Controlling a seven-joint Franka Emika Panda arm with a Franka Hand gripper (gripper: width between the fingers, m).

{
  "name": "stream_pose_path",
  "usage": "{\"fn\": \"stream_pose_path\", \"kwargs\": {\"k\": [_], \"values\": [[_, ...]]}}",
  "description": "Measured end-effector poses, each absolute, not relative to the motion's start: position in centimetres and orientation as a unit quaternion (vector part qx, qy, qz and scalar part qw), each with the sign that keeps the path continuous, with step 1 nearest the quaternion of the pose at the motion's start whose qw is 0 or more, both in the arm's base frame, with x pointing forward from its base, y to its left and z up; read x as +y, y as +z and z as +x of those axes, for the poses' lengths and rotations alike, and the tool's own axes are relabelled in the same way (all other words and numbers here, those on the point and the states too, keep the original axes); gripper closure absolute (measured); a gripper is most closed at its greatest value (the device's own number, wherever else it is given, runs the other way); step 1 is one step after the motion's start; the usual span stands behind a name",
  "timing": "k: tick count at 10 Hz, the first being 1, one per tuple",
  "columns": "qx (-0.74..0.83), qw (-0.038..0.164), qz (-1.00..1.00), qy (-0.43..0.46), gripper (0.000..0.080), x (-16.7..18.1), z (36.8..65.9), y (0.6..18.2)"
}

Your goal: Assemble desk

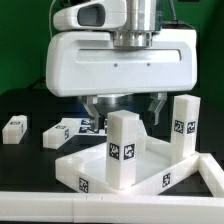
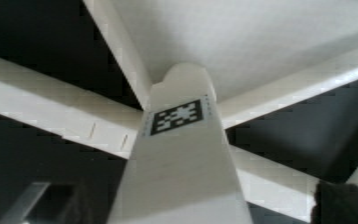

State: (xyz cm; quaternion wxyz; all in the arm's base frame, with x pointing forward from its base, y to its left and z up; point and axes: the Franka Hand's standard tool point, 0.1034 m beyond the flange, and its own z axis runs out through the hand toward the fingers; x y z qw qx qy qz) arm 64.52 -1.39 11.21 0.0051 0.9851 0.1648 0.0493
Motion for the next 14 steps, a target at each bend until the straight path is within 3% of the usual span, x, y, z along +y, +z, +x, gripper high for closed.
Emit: {"fn": "stream_pose_path", "kwargs": {"k": [1,3,5,14], "values": [[0.165,0.005,0.985,0.049,0.0275,-1.4,64.5,11.2],[0.15,0.004,0.987,0.049,0.0512,-1.4,64.5,11.2],[0.119,0.002,0.992,0.05,0.0511,-1.4,64.5,11.2],[-0.372,-0.028,0.927,0.045,0.0511,-0.4,64.6,11.2]]}}
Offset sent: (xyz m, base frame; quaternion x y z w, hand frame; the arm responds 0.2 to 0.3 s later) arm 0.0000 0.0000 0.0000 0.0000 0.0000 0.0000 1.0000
